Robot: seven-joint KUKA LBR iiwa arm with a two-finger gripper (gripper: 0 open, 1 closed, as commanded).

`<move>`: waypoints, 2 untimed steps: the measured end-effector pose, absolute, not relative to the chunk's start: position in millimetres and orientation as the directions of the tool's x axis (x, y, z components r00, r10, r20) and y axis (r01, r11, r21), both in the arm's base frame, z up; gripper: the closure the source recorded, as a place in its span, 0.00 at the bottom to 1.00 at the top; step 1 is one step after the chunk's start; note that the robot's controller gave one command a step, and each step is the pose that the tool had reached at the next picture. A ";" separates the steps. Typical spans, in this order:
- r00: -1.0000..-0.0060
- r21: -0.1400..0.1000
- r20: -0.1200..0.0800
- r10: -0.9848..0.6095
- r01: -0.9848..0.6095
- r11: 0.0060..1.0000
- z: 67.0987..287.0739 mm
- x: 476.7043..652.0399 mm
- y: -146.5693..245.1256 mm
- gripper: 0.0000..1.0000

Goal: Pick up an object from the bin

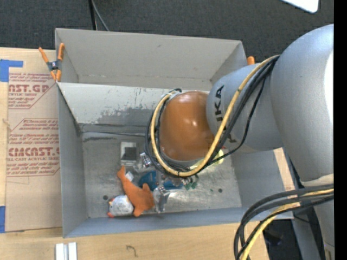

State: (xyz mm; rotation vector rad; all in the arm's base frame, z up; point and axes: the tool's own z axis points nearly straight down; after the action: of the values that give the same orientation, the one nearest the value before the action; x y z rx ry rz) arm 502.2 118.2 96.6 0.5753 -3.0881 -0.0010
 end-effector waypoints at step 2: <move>-0.962 0.002 -0.001 -0.274 -0.274 0.962 86.3 498.9 118.8 0.00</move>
Offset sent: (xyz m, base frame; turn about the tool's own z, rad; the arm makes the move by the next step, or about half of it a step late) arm -0.0115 -0.0081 -0.0266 -0.0516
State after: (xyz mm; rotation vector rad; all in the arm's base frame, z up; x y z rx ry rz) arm 498.9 118.8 86.3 0.4346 -3.1118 -0.0030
